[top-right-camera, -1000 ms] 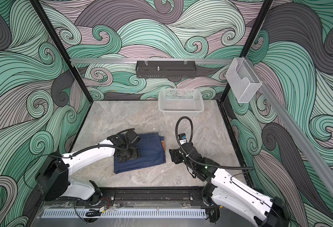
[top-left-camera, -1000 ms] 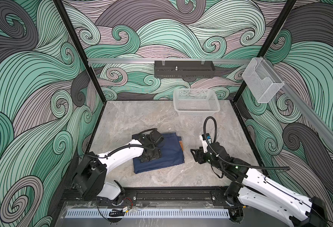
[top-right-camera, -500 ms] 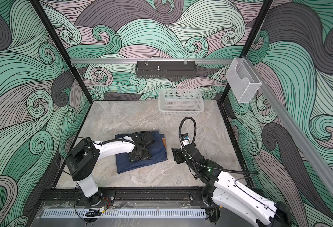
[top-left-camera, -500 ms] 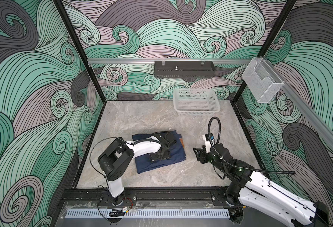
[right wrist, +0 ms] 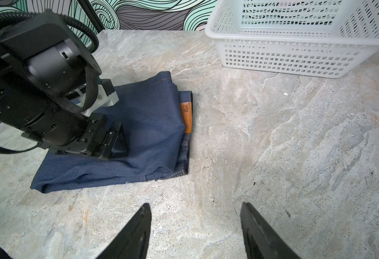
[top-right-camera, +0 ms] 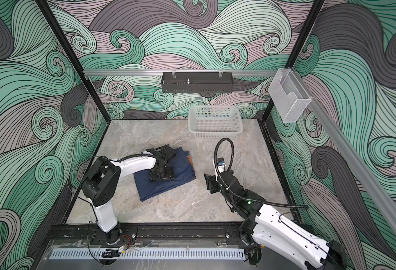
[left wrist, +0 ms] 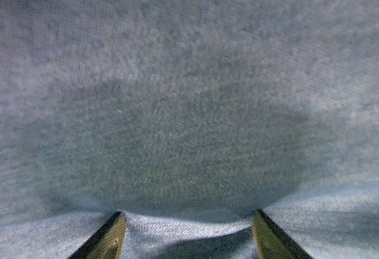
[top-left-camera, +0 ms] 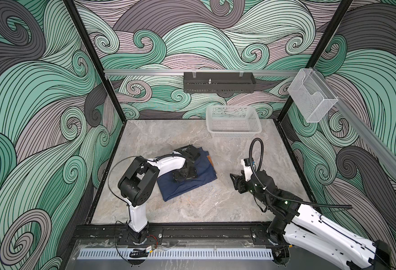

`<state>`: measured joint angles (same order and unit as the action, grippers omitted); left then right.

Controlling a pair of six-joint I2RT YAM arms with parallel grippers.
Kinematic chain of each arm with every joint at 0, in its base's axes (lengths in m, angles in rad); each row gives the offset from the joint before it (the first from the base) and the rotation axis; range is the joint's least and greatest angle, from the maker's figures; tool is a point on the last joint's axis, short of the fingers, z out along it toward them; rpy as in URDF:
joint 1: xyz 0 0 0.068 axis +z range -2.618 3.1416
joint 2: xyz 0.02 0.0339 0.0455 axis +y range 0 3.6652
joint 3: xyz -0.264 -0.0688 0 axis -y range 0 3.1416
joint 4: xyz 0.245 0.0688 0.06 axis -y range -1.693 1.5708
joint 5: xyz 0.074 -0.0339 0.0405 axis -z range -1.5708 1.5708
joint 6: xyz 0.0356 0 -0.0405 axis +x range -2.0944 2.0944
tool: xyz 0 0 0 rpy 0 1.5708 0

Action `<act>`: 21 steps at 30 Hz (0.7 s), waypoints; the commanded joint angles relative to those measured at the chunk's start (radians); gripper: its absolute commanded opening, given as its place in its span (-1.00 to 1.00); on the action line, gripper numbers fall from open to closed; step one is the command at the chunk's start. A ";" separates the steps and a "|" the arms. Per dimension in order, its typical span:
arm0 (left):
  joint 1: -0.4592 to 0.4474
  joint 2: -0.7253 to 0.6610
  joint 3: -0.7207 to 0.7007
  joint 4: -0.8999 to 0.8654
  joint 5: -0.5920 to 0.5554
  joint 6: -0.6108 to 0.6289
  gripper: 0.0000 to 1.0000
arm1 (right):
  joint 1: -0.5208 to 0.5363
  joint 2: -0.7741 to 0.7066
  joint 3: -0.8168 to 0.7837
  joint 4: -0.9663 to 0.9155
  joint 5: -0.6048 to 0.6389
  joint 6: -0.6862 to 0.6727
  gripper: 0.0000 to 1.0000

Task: Fold and stack the trousers
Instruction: Move the trousers to the top-left of the table.

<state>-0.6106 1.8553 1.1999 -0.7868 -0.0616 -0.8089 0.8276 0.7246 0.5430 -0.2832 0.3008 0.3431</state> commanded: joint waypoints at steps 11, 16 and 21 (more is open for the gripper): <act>0.288 0.151 0.218 -0.258 -0.049 0.310 0.77 | 0.005 0.077 0.037 0.107 0.010 -0.086 0.28; 0.390 0.214 0.333 -0.328 -0.062 0.362 0.77 | 0.001 0.118 0.049 0.144 -0.009 -0.101 0.28; 0.482 0.304 0.454 -0.371 -0.049 0.407 0.77 | -0.007 0.150 0.054 0.177 -0.031 -0.112 0.28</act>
<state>-0.1692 2.1063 1.5929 -1.0809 -0.0772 -0.4492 0.8253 0.8654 0.5747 -0.1528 0.2871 0.2531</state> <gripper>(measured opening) 0.883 0.640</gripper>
